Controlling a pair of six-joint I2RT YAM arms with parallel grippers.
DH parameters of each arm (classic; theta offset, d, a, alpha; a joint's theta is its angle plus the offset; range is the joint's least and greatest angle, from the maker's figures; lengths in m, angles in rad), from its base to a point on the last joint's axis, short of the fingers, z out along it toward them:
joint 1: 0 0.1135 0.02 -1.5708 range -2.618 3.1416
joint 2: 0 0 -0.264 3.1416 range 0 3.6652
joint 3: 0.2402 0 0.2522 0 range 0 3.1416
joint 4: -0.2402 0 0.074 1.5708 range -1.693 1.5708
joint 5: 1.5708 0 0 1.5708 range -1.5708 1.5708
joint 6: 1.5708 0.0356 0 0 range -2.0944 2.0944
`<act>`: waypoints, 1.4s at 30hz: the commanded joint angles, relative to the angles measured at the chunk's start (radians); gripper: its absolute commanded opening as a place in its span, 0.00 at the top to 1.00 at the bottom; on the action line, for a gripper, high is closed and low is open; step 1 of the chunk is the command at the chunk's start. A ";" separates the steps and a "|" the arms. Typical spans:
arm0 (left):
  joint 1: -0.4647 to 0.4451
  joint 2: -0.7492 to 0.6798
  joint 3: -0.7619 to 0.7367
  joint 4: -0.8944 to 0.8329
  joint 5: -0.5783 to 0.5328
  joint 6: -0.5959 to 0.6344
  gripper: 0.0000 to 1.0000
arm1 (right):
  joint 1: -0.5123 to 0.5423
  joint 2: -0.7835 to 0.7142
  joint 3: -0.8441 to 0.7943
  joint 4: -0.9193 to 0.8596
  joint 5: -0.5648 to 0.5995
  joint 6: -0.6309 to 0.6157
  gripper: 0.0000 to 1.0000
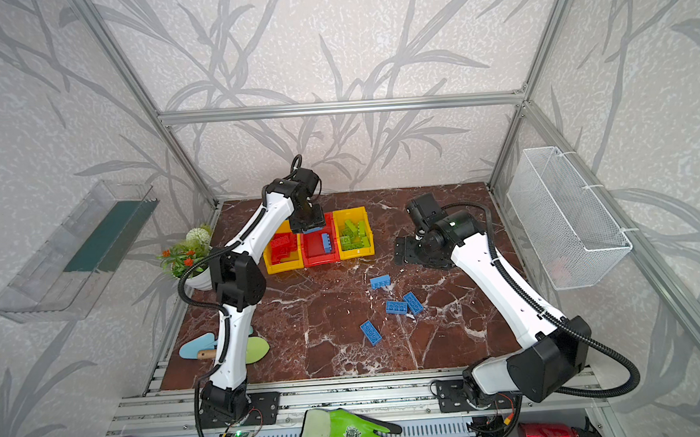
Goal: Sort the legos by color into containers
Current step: 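Open the left gripper to drop the blue brick into the red bin, then move the left gripper down to the next loose blue brick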
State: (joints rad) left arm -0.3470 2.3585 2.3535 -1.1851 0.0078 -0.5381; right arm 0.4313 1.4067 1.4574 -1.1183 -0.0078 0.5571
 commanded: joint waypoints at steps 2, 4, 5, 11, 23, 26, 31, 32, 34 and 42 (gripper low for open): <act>0.027 0.053 0.076 -0.042 0.071 0.041 0.55 | 0.005 0.009 0.029 -0.006 0.037 0.039 0.01; 0.038 0.073 0.102 -0.043 0.095 0.038 0.50 | 0.006 0.011 0.033 -0.010 0.041 0.044 0.01; 0.042 0.083 0.112 -0.043 0.105 0.039 0.43 | 0.005 0.012 0.035 -0.013 0.044 0.046 0.01; 0.054 0.087 0.134 -0.028 0.188 0.026 0.12 | 0.006 0.008 0.051 -0.043 0.063 0.038 0.01; -0.037 -0.125 -0.135 0.050 0.159 -0.093 0.12 | 0.006 -0.132 -0.056 -0.101 0.071 0.023 0.01; -0.110 -0.203 -0.260 0.101 0.109 -0.146 0.12 | 0.006 -0.213 -0.117 -0.123 0.075 0.017 0.01; -0.250 -0.252 -0.365 0.116 0.026 -0.259 0.11 | 0.004 -0.352 -0.208 -0.176 0.070 0.016 0.01; -0.282 -0.256 -0.379 0.120 0.014 -0.289 0.10 | 0.004 -0.382 -0.224 -0.191 0.066 0.019 0.01; -0.340 -0.255 -0.394 0.127 -0.007 -0.336 0.09 | 0.004 -0.439 -0.251 -0.221 0.062 0.024 0.01; -0.509 -0.176 -0.350 0.125 -0.082 -0.464 0.08 | 0.004 -0.621 -0.303 -0.352 0.049 0.028 0.01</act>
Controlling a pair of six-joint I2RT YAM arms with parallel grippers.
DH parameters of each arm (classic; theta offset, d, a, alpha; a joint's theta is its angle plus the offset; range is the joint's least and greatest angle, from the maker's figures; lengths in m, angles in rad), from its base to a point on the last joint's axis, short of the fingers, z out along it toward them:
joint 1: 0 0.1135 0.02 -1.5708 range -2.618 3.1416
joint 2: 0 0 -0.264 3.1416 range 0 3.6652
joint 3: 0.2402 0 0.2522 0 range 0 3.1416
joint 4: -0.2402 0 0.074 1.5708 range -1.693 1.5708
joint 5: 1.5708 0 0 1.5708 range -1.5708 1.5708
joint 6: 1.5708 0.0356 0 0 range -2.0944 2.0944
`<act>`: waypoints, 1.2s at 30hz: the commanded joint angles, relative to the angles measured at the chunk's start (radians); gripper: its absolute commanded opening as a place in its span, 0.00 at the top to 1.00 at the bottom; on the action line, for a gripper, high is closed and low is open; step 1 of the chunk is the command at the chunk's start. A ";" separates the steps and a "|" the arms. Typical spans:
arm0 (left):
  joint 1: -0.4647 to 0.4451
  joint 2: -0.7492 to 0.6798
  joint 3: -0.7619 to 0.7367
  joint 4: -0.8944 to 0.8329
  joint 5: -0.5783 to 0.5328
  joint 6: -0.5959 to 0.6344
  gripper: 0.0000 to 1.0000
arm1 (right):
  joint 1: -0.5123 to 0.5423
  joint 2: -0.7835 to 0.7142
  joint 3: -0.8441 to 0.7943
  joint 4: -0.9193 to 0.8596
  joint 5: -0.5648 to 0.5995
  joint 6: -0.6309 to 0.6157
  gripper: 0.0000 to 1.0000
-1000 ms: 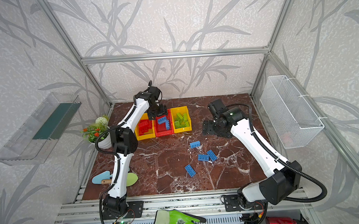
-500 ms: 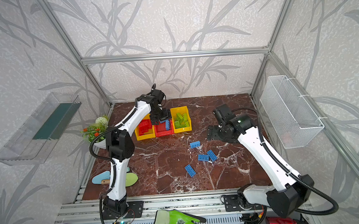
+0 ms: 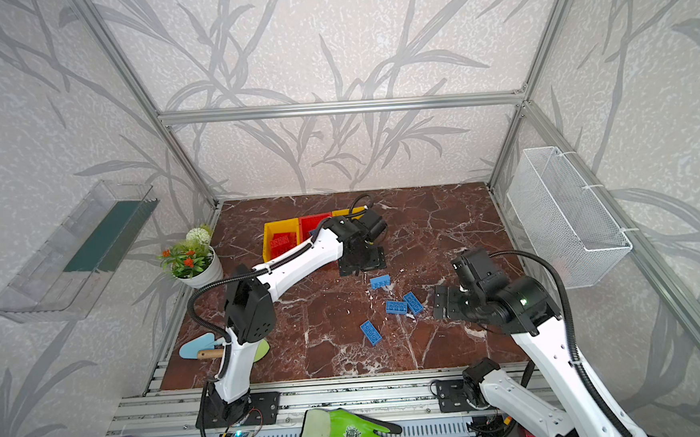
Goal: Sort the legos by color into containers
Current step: 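Move the left gripper down to the next loose blue brick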
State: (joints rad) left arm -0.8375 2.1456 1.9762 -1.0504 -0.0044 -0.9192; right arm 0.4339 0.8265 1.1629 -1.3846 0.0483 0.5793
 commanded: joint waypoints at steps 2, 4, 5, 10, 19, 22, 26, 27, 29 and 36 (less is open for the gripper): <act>-0.031 0.067 0.044 -0.019 -0.077 -0.108 0.08 | 0.002 -0.071 -0.006 -0.110 -0.013 0.010 0.01; -0.040 0.094 0.054 -0.018 -0.080 -0.131 0.07 | 0.001 -0.098 0.000 -0.133 -0.015 0.008 0.01; -0.044 0.108 0.060 -0.020 -0.082 -0.142 0.07 | 0.002 -0.106 0.005 -0.146 -0.012 0.004 0.01; -0.054 0.163 0.094 -0.030 -0.093 -0.177 0.07 | 0.002 -0.124 0.033 -0.201 0.014 -0.019 0.01; -0.057 0.231 0.185 -0.067 -0.097 -0.176 0.07 | 0.002 -0.134 0.038 -0.207 0.033 -0.018 0.01; -0.057 0.252 0.209 -0.070 -0.083 -0.170 0.07 | 0.001 -0.136 0.038 -0.211 0.041 -0.015 0.01; -0.056 0.285 0.241 -0.077 -0.062 -0.164 0.07 | 0.002 -0.133 0.041 -0.215 0.048 -0.011 0.01; -0.055 0.295 0.248 -0.077 -0.057 -0.162 0.07 | 0.002 -0.132 0.044 -0.217 0.050 -0.010 0.01; -0.055 0.307 0.261 -0.078 -0.052 -0.158 0.08 | 0.002 -0.130 0.048 -0.220 0.057 -0.009 0.01; -0.052 0.323 0.255 -0.081 -0.052 -0.153 0.08 | 0.001 -0.129 0.047 -0.221 0.061 -0.002 0.01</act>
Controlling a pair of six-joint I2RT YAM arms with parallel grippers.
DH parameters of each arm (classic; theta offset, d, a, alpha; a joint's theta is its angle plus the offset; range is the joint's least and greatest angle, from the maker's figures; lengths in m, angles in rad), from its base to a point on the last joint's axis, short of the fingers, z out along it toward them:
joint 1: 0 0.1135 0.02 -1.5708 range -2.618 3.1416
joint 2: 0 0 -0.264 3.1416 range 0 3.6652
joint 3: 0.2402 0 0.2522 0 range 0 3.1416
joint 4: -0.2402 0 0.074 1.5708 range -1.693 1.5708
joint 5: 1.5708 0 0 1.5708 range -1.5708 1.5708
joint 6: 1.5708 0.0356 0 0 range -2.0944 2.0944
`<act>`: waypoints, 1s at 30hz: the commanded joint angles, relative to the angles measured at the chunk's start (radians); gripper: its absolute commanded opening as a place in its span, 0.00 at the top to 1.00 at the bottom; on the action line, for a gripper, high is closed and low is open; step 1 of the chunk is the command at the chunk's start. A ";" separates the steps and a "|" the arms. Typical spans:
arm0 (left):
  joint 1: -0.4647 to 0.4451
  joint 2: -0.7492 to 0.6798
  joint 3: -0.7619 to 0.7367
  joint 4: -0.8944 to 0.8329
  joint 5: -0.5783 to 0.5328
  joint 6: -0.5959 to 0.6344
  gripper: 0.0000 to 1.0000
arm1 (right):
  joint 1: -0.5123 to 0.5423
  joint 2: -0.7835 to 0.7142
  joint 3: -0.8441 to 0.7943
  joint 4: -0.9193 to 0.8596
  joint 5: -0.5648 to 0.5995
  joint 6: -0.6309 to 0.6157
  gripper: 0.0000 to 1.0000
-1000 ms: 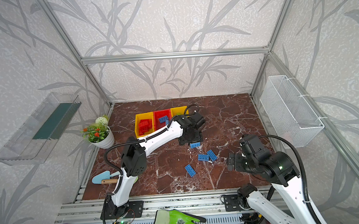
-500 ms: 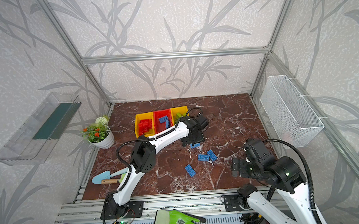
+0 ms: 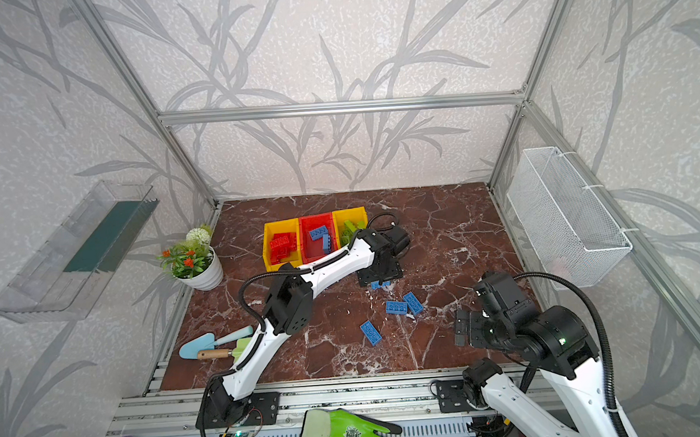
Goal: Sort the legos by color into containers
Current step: 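Move the left gripper down to the next loose blue brick, then close the left gripper on the blue brick and lift it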
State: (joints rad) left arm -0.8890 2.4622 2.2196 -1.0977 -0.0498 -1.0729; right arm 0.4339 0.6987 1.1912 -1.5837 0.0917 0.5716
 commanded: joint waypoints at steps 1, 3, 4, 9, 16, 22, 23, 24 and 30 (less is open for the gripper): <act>-0.001 0.006 0.006 -0.032 -0.005 0.002 0.08 | 0.002 0.001 0.016 -0.020 0.016 0.007 0.01; 0.001 0.005 -0.007 -0.027 -0.009 0.007 0.12 | 0.002 0.002 0.014 -0.017 0.013 0.008 0.01; 0.001 0.004 -0.012 -0.025 -0.011 0.008 0.13 | 0.002 0.002 0.014 -0.016 0.012 0.008 0.01; 0.004 0.006 -0.046 -0.007 -0.015 0.014 0.35 | 0.001 0.002 0.012 -0.012 0.011 0.011 0.01; 0.014 0.006 -0.072 0.001 0.001 0.019 0.51 | 0.002 0.002 0.018 -0.013 0.015 0.022 0.01; 0.026 -0.042 -0.067 -0.026 -0.021 0.048 0.63 | 0.002 0.008 0.012 0.008 0.007 0.030 0.01; 0.030 -0.052 -0.065 -0.032 -0.029 0.052 0.63 | 0.002 0.011 0.012 0.018 0.004 0.029 0.01; 0.035 -0.067 -0.062 -0.040 -0.037 0.060 0.63 | 0.002 0.018 0.012 0.029 0.002 0.028 0.01; 0.078 -0.166 -0.054 -0.091 -0.093 0.121 0.64 | 0.002 0.093 0.058 0.118 -0.005 0.000 0.01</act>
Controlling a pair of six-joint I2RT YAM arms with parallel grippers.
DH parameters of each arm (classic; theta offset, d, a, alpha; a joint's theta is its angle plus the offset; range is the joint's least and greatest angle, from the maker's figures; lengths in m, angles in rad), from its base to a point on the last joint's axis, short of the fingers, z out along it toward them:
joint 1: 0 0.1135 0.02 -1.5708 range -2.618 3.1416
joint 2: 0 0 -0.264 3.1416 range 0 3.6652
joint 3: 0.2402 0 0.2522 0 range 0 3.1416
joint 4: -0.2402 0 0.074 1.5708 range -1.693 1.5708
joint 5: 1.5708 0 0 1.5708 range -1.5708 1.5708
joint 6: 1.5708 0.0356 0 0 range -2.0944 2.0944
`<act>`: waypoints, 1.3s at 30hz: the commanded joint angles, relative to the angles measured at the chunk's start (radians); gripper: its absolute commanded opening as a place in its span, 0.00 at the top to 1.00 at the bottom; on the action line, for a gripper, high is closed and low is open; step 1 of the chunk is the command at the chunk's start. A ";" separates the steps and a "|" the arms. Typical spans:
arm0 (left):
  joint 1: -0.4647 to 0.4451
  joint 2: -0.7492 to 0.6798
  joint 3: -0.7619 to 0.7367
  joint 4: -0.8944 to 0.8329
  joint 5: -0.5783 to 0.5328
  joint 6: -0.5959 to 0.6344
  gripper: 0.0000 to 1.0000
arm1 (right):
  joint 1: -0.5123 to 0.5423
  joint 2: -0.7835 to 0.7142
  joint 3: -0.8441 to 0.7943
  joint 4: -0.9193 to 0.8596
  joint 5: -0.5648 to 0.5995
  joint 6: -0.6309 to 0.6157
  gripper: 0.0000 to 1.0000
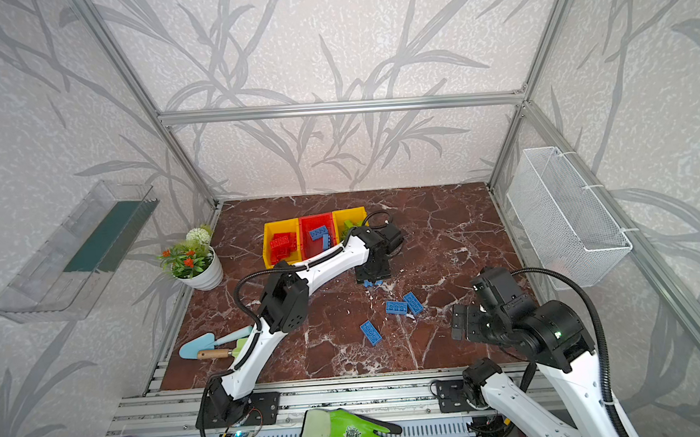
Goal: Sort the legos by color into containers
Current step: 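Close the left gripper on the blue brick and lift it, then carry the blue brick over the red bin and open the left gripper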
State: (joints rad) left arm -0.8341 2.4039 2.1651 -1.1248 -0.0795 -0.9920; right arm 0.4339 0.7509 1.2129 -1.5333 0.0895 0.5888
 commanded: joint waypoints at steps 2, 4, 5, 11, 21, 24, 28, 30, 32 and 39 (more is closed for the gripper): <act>0.038 -0.139 0.011 -0.098 -0.111 0.039 0.64 | 0.003 0.079 0.040 0.106 -0.008 -0.030 0.01; 0.062 -0.169 0.024 -0.126 -0.135 0.064 0.65 | 0.004 0.119 0.040 0.155 -0.019 -0.039 0.01; 0.073 -0.186 0.021 -0.133 -0.142 0.073 0.65 | 0.003 0.133 0.040 0.178 -0.024 -0.040 0.01; 0.179 -0.298 -0.029 -0.116 -0.145 0.124 0.65 | 0.010 0.248 0.049 0.318 -0.062 -0.031 0.01; 0.360 -0.269 -0.057 -0.058 -0.081 0.224 0.65 | 0.079 0.430 0.084 0.448 -0.040 0.026 0.01; 0.391 -0.222 -0.021 -0.055 -0.056 0.251 0.65 | 0.098 0.458 0.099 0.453 -0.014 0.043 0.01; 0.421 -0.152 0.064 -0.075 -0.022 0.285 0.65 | 0.109 0.476 0.112 0.452 0.014 0.088 0.01; 0.428 -0.123 0.099 -0.082 -0.015 0.297 0.65 | 0.111 0.479 0.112 0.450 0.024 0.101 0.01; 0.439 -0.094 0.130 -0.093 -0.005 0.302 0.64 | 0.114 0.482 0.112 0.448 0.030 0.113 0.01; 0.465 -0.019 0.205 -0.118 0.048 0.314 0.23 | 0.120 0.514 0.142 0.421 0.036 0.115 0.01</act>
State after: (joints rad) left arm -0.3767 2.3661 2.3383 -1.2003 -0.0563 -0.6956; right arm 0.5472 1.2503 1.3190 -1.0863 0.1020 0.6895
